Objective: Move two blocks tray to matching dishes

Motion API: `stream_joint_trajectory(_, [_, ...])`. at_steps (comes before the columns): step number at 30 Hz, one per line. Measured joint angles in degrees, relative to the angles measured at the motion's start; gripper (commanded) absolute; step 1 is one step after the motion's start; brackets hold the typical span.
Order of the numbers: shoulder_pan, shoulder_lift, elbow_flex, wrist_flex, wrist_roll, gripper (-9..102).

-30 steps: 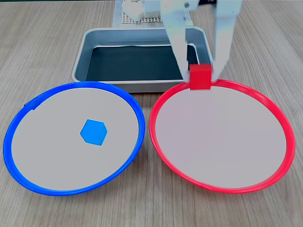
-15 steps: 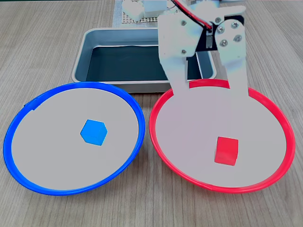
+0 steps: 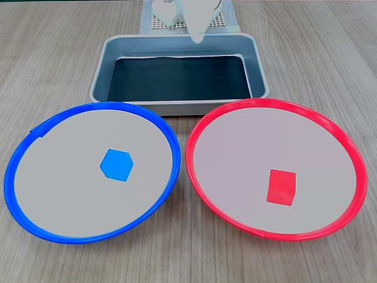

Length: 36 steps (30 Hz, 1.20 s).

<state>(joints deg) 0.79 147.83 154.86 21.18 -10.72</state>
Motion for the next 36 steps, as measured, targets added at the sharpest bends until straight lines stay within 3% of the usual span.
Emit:
stream_joint_trajectory(6, [3.43,29.00,16.44,14.94,8.44,0])
stream_joint_trajectory(16, [6.86,41.31,18.28,34.28,10.63,0])
stream_joint_trajectory(36, [7.12,41.48,18.28,35.60,11.34,0])
